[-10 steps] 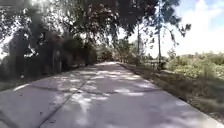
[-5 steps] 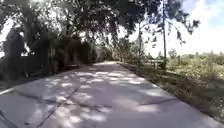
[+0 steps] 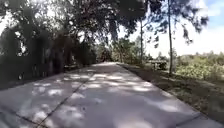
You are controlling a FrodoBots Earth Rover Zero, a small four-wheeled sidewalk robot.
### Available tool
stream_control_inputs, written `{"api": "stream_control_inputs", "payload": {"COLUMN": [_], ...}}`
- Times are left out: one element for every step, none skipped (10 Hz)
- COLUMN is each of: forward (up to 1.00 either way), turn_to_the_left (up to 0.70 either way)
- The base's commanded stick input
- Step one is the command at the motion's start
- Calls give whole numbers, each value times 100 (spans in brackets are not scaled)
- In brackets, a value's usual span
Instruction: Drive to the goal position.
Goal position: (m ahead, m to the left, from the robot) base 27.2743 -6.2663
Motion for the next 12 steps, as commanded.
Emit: {"api": "stream_control_inputs", "payload": {"forward": [85, 85, 85, 85, 85, 85, 85, 85, 85, 85, 85, 85], "turn_to_the_left": [0, 0, 0, 0, 0, 0, 0, 0, 0, 0, 0, 0]}}
